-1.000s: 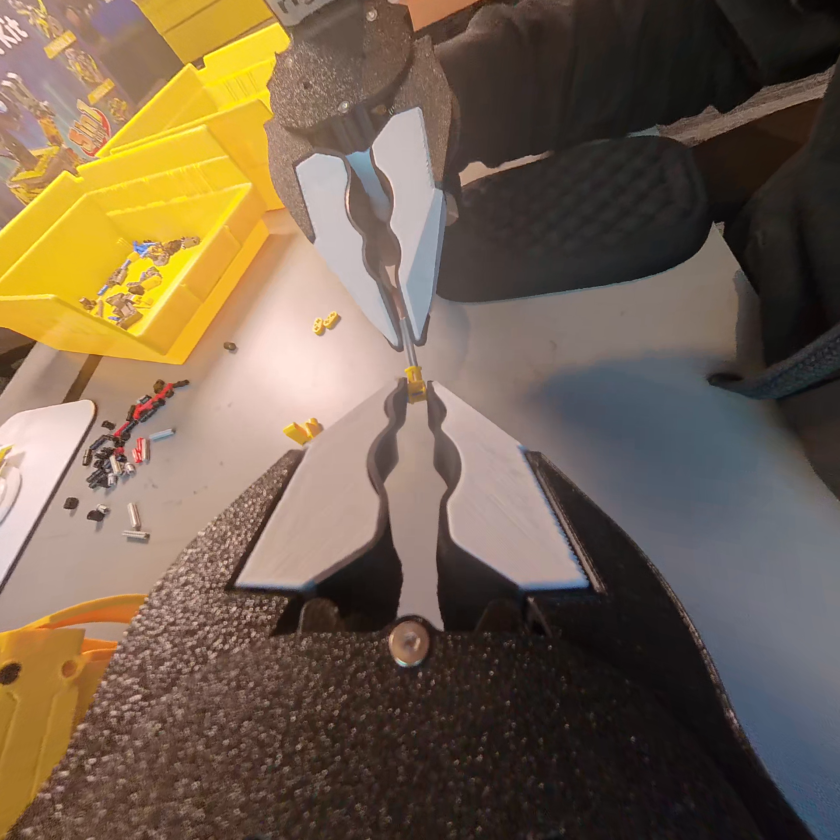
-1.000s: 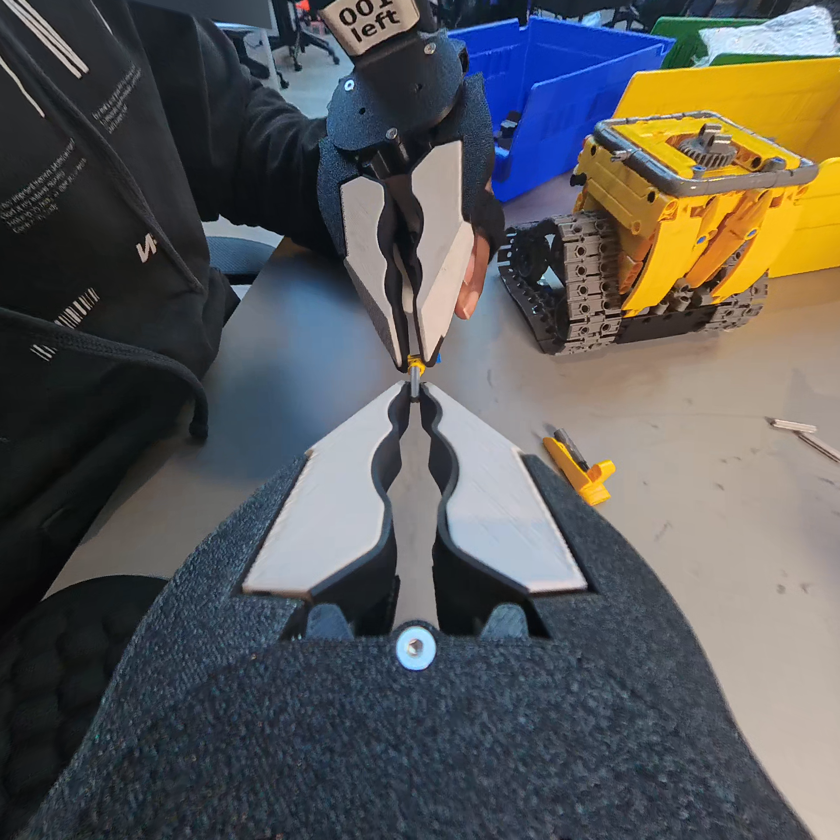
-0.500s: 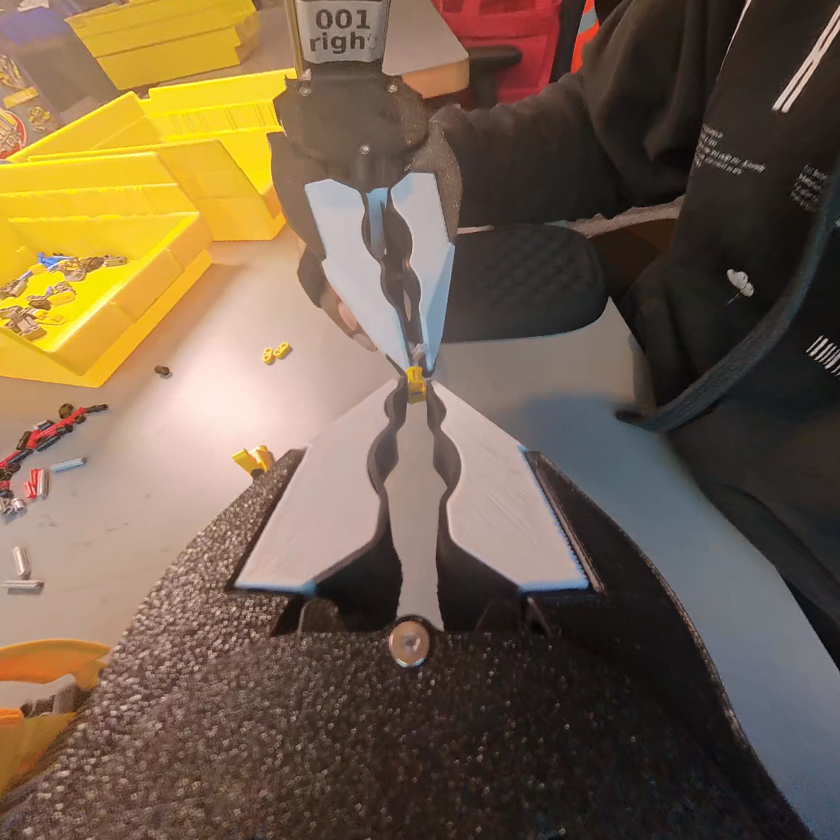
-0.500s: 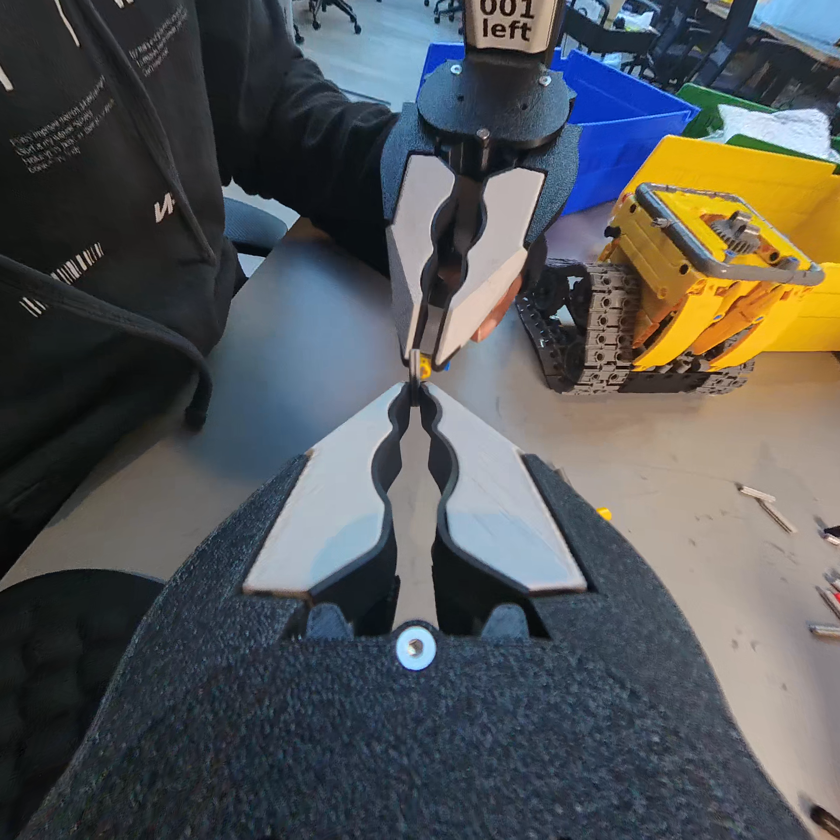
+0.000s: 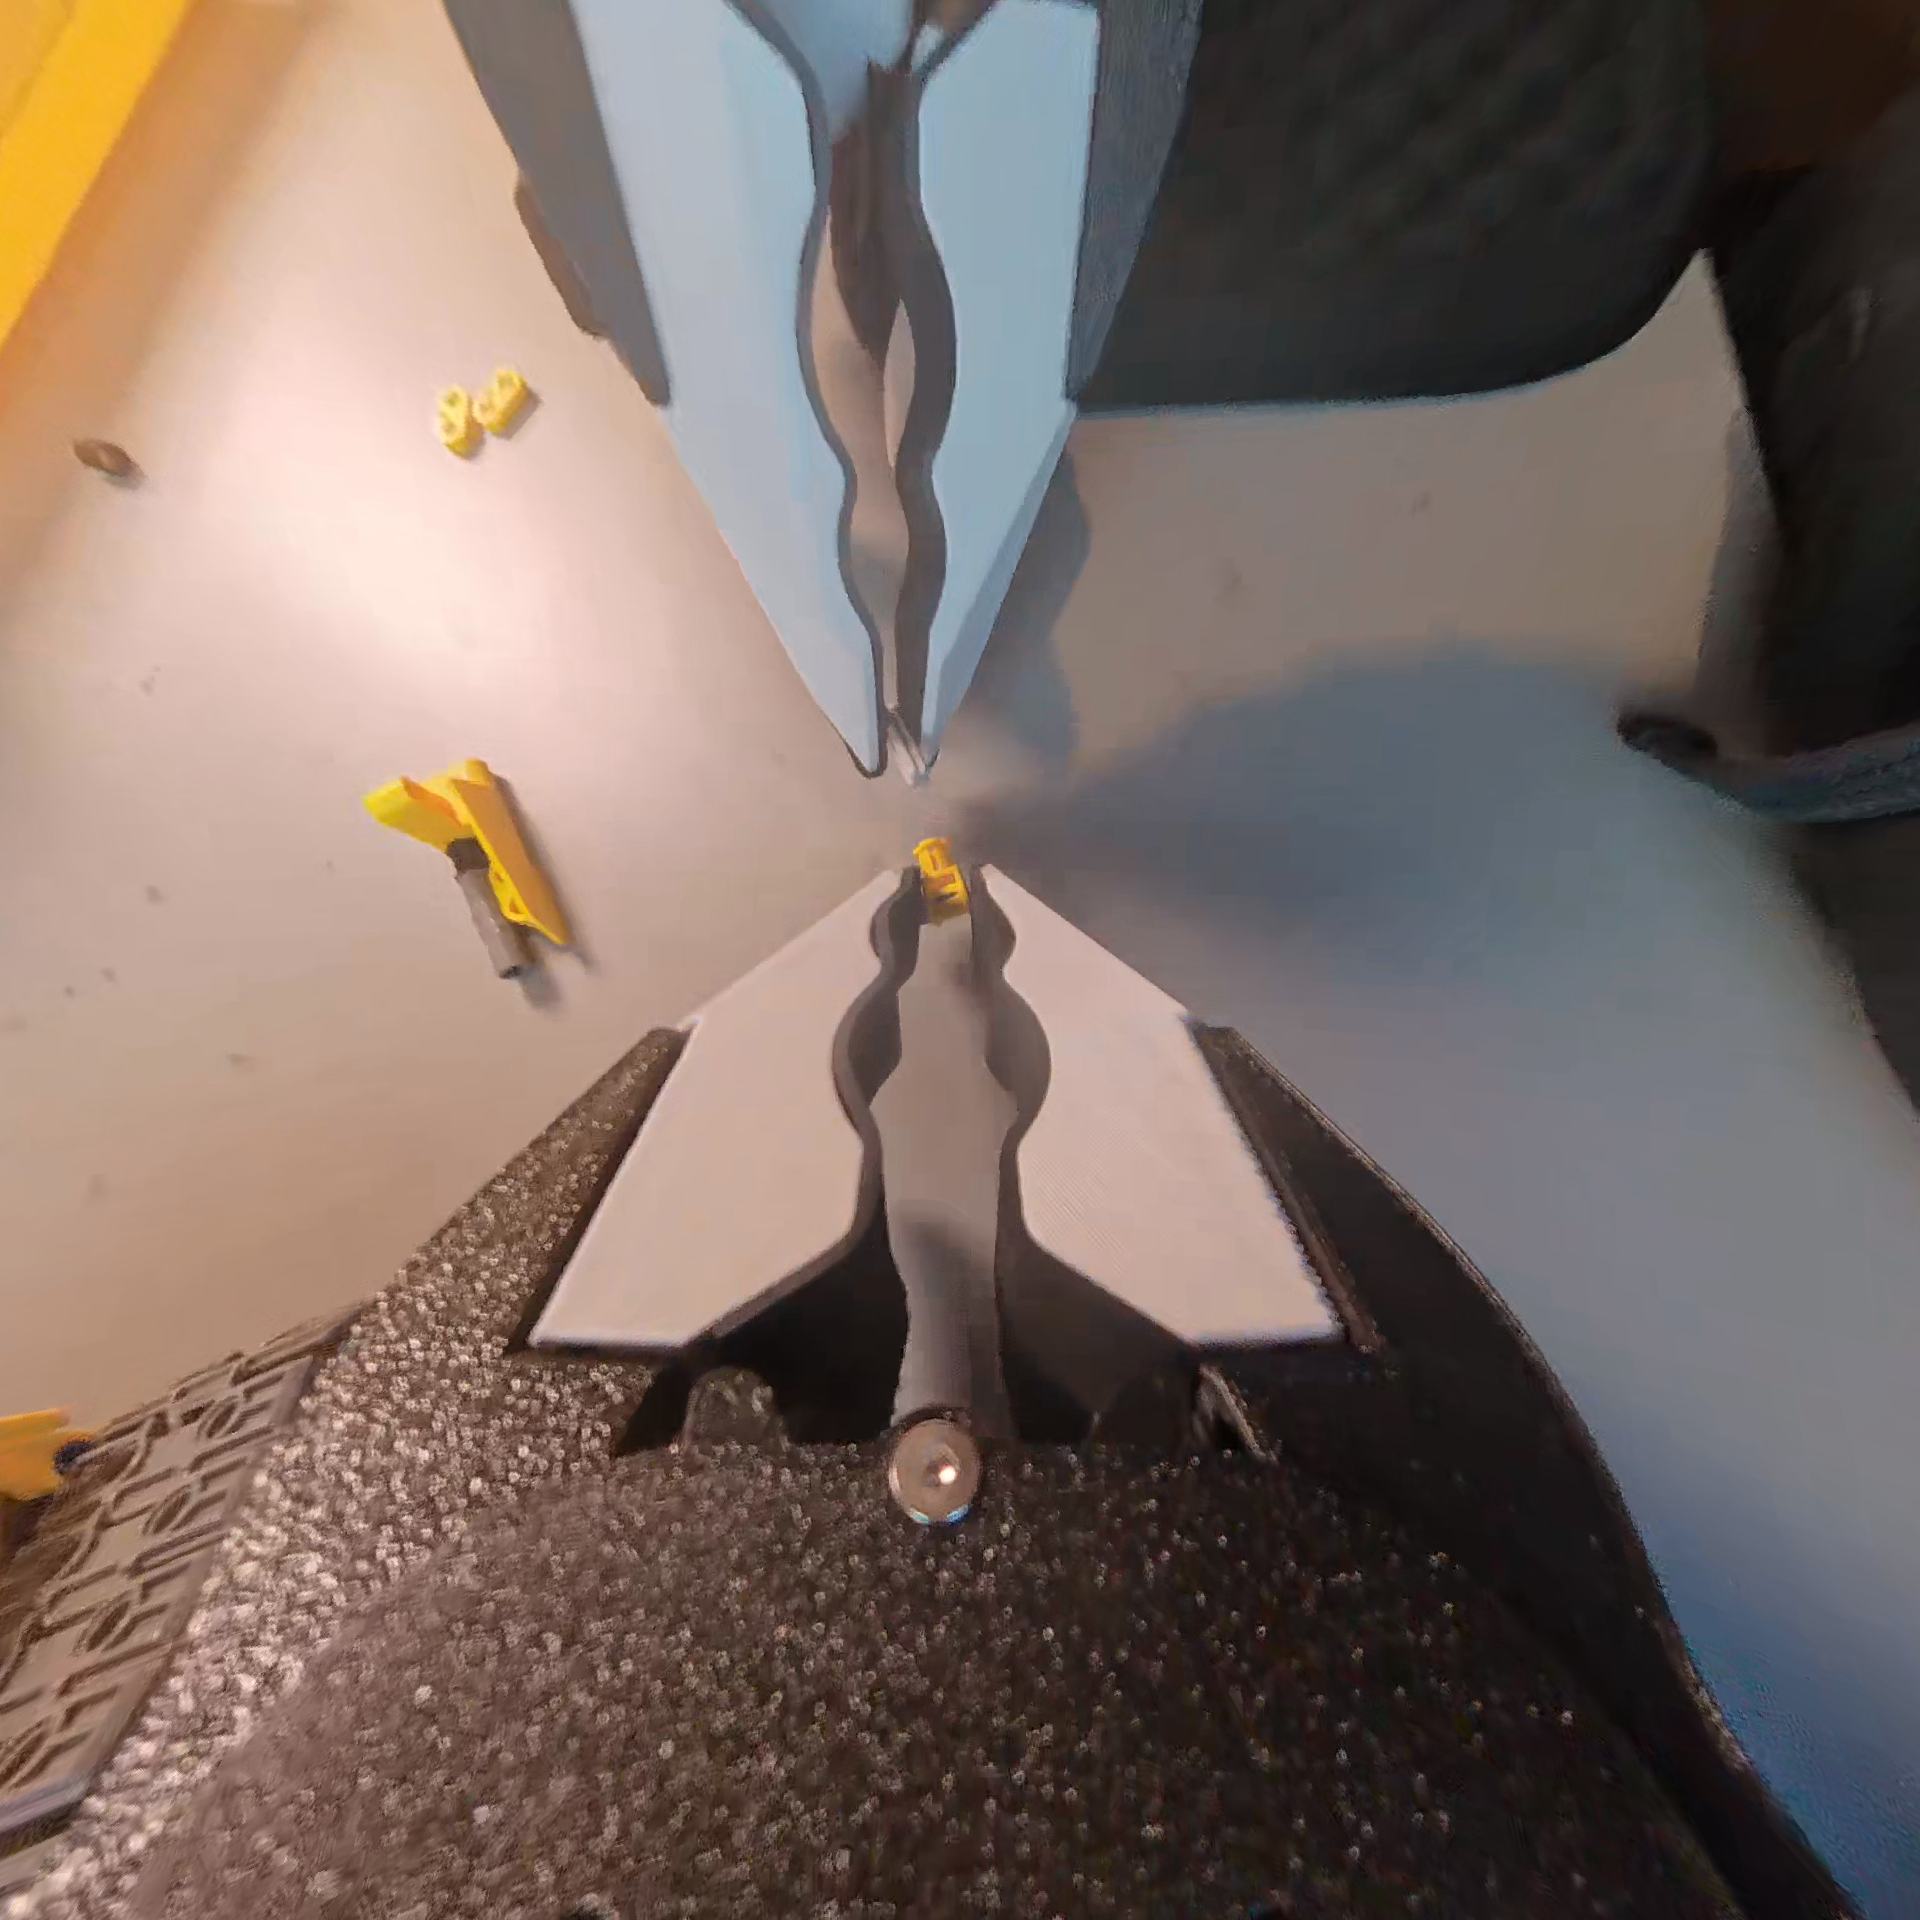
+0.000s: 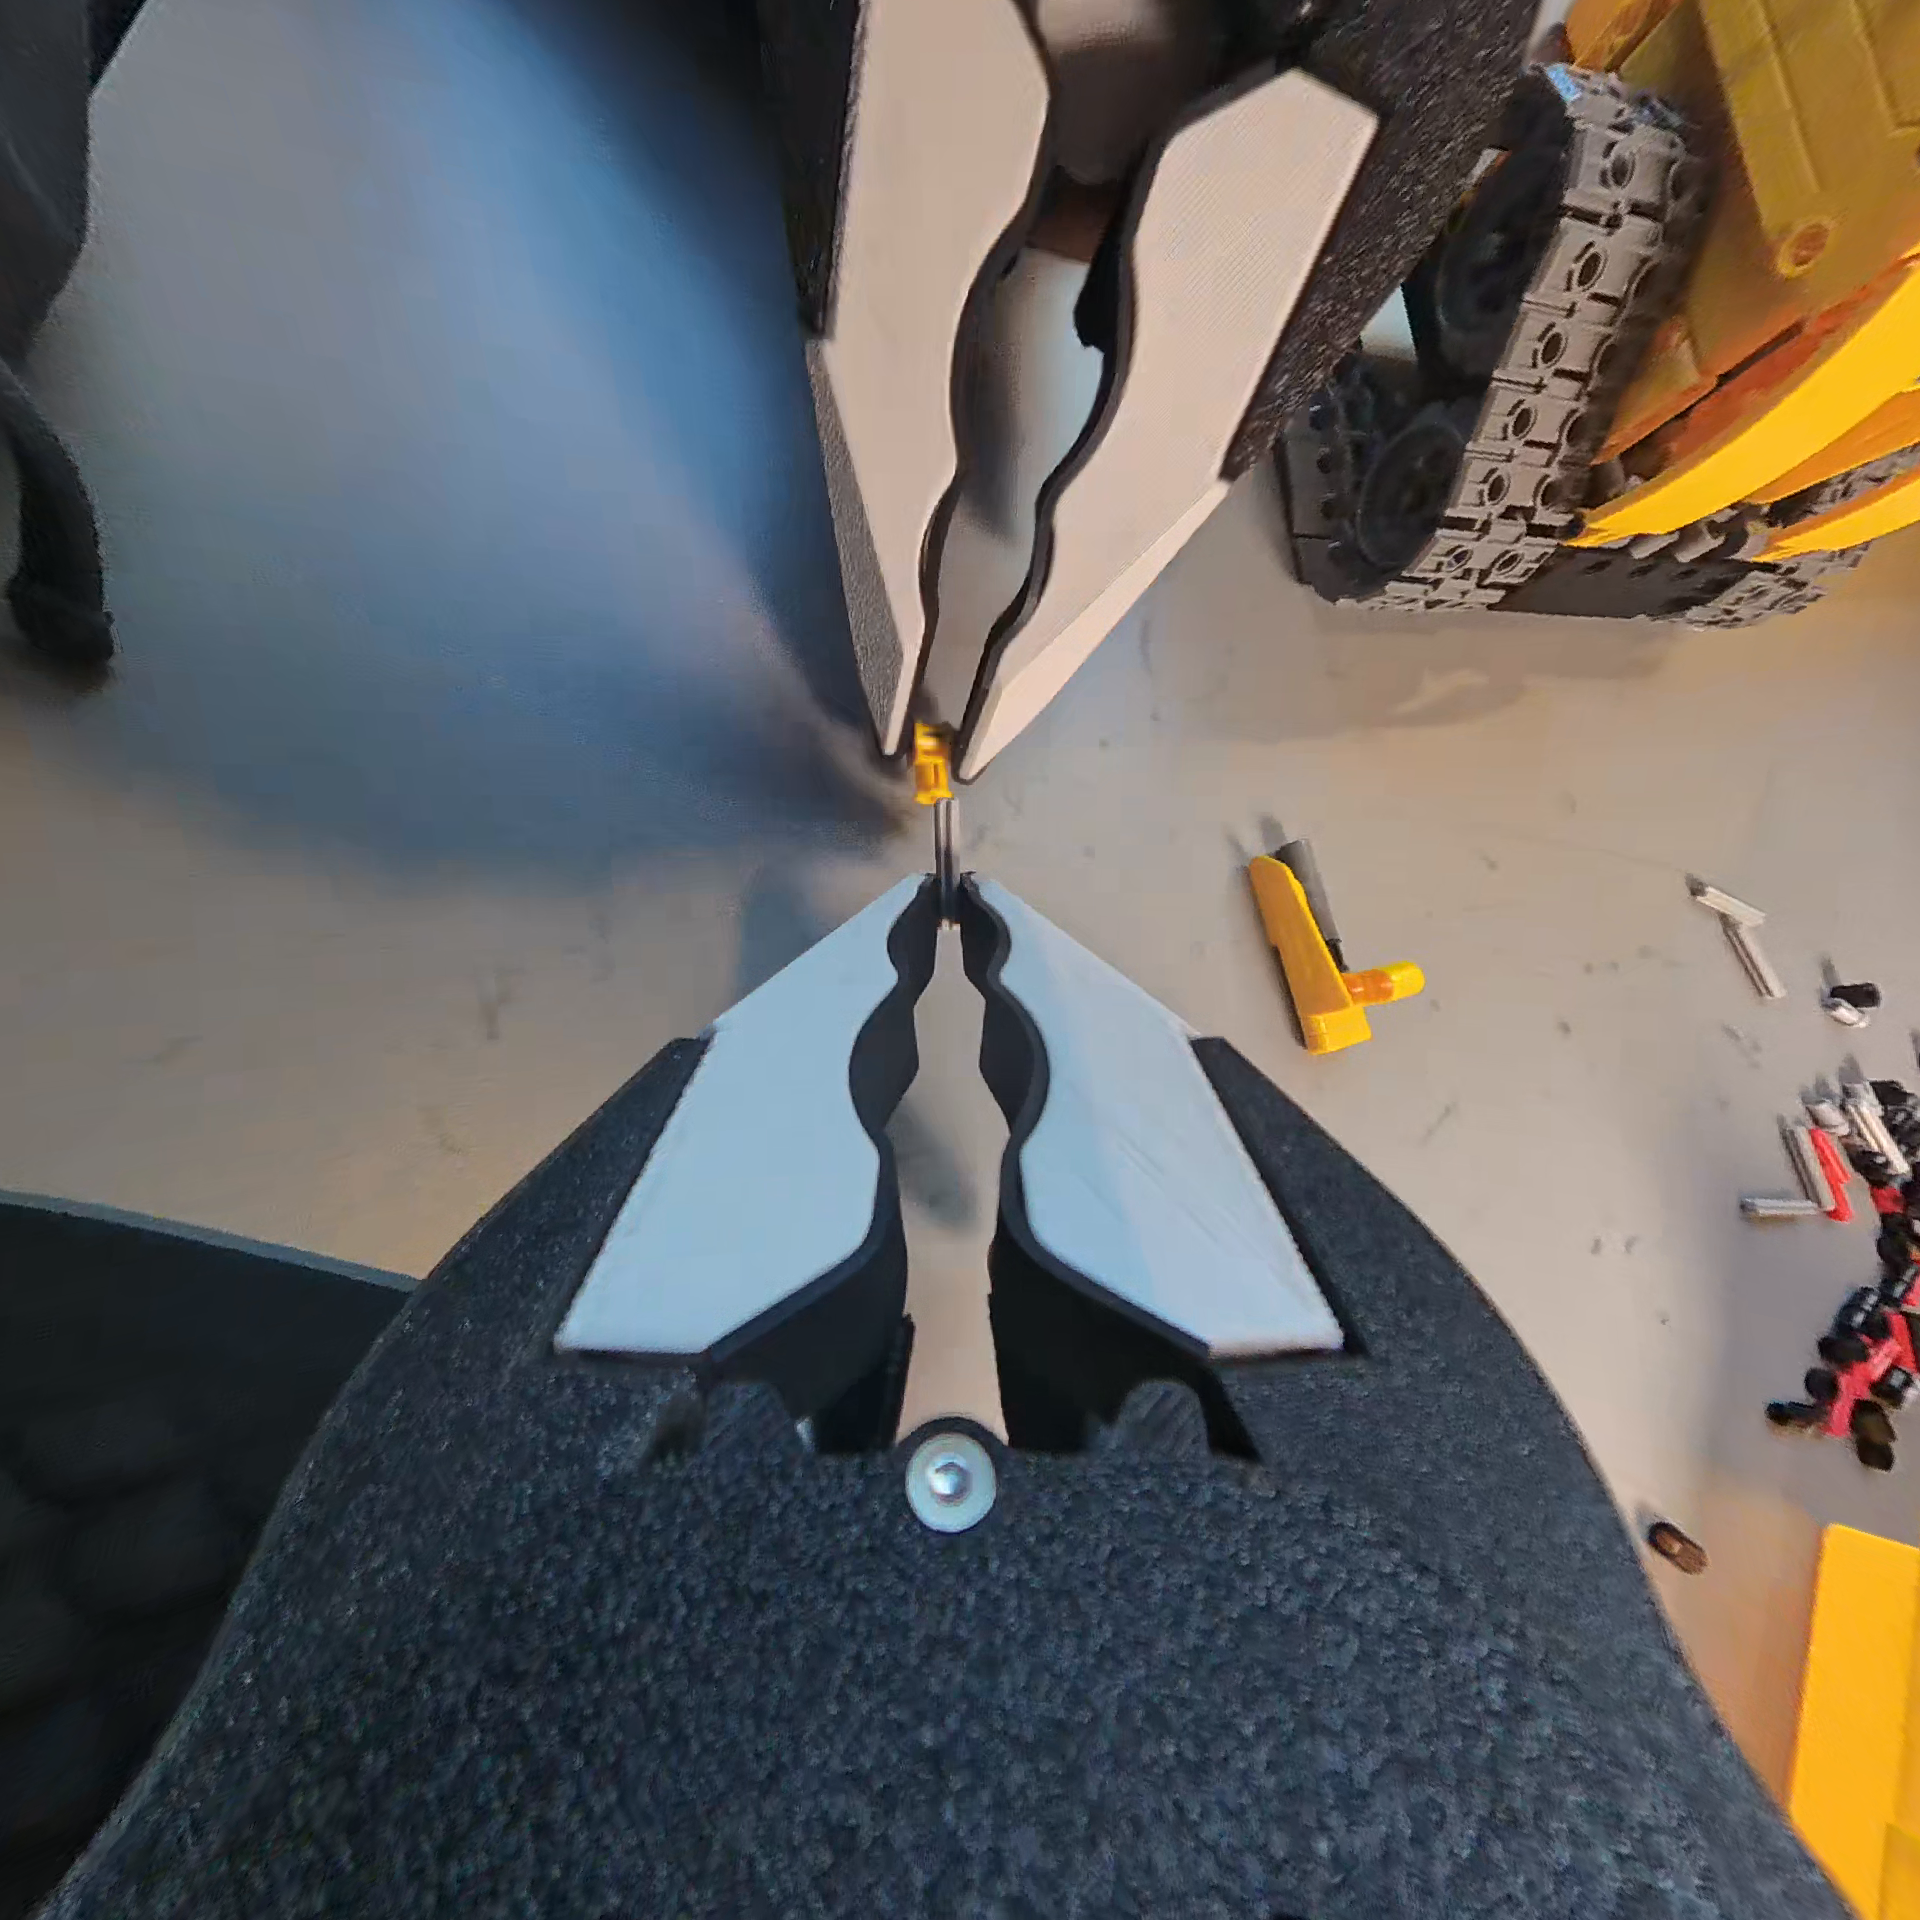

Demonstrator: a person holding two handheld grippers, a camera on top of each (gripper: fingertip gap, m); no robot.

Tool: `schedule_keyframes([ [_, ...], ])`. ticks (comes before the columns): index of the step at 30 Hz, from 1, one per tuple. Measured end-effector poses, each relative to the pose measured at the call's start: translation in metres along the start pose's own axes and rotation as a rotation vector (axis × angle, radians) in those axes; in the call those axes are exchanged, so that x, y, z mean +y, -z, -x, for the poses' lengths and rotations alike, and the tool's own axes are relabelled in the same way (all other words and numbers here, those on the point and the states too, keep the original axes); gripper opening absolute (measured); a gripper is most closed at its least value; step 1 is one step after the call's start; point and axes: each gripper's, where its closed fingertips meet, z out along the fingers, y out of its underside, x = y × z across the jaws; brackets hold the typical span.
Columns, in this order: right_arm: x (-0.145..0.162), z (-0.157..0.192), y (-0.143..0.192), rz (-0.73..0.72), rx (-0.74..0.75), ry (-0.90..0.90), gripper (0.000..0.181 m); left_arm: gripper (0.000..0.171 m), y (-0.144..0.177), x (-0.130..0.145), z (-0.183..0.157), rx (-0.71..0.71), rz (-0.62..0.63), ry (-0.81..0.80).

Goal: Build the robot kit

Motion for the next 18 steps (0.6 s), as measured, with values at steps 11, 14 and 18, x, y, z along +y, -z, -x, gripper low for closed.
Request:
schedule_keyframes([
  [11, -0.007, -0.003, -0.005, -0.017, 0.026, -0.007, 0.003, 0.010, 0.008, -0.019, 0.011, -0.056, -0.104, 0.048],
  [14, -0.010, -0.004, -0.004, -0.036, 0.030, -0.017, 0.003, 0.004, 0.006, -0.019, 0.008, -0.058, -0.097, 0.033],
  [18, -0.015, -0.010, 0.002, -0.080, 0.057, -0.018, 0.003, 0.004, 0.011, -0.021, 0.012, -0.073, -0.127, 0.048],
])
